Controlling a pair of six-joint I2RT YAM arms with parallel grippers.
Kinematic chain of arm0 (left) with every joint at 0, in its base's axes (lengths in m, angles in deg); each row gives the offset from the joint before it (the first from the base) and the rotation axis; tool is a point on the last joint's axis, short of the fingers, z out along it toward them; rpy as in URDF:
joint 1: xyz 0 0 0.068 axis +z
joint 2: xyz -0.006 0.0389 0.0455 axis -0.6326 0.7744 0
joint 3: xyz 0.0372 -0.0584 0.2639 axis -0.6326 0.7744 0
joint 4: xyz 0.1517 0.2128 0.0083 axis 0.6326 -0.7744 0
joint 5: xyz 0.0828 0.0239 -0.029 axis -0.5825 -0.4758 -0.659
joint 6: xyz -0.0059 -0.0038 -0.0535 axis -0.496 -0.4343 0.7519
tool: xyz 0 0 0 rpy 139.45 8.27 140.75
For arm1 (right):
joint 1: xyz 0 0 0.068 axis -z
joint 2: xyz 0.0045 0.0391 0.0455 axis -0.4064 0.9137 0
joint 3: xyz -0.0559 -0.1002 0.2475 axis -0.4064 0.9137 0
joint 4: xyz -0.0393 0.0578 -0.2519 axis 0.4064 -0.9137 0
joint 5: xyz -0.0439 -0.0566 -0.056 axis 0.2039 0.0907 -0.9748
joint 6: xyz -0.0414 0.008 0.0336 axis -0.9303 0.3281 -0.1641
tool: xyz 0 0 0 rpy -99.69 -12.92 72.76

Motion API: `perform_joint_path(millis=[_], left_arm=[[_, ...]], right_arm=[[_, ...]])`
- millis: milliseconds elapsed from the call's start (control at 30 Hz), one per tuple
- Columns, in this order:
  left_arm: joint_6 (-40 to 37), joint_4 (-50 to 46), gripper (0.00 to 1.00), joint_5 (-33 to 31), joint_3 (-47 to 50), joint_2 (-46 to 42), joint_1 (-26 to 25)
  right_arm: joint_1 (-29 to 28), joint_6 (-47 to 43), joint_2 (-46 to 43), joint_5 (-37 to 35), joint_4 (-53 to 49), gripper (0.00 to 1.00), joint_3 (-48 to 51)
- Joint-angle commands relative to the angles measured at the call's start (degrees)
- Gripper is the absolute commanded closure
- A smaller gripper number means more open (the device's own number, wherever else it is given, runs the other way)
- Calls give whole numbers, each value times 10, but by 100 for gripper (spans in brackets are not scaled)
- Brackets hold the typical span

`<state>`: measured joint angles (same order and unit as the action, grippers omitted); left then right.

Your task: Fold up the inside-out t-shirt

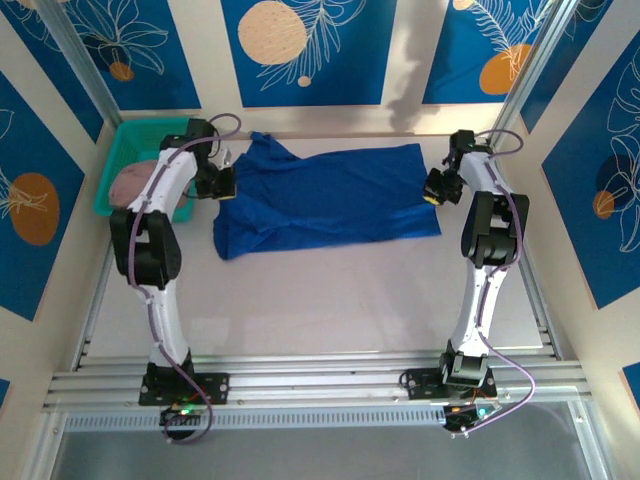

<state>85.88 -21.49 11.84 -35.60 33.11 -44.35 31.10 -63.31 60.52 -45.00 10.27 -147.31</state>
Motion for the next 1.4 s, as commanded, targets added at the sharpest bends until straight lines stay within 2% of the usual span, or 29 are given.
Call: perform_joint_path(millis=[0, 100, 167, 233, 300, 400, 500, 667, 800, 967, 1133, 1267, 1367], left_arm=[[8, -11, 100, -7, -61, 57, 10], [25, -2, 99, 5, -137, 126, 10], [34, -2, 96, 17, -204, 175, 10], [47, -15, 84, 19, -268, 219, 10], [54, -33, 64, 15, -303, 244, 10], [56, -33, 52, -1, -274, 219, 10], [71, 39, 45, 2, -132, 116, 7], [124, 212, 40, 50, 149, -68, -12], [135, 253, 39, 65, 238, -95, -36], [134, 260, 38, 70, 240, -54, -64], [130, 250, 38, 65, 209, -15, -72], [129, 251, 38, 84, 191, 10, -76], [129, 249, 41, 91, 173, 24, -80]], right_arm=[[-3, -7, 6, 18, -14, 83, -39], [-3, -9, 2, 21, -16, 72, -53], [-3, -9, -9, 23, -11, 68, -47], [-3, -5, -27, 25, 3, 65, -23], [-7, -8, -53, 31, 20, 63, 16], [-19, -7, -114, 35, 55, 63, 96], [-39, 8, -193, 50, 108, 63, 195], [-83, 13, -276, 52, 139, 62, 297], [-100, 11, -297, 65, 145, 62, 334], [-108, 11, -300, 70, 148, 62, 349], [-109, 11, -306, 72, 153, 62, 357], [-108, 12, -308, 71, 158, 62, 367], [-109, 14, -306, 73, 161, 63, 373]])
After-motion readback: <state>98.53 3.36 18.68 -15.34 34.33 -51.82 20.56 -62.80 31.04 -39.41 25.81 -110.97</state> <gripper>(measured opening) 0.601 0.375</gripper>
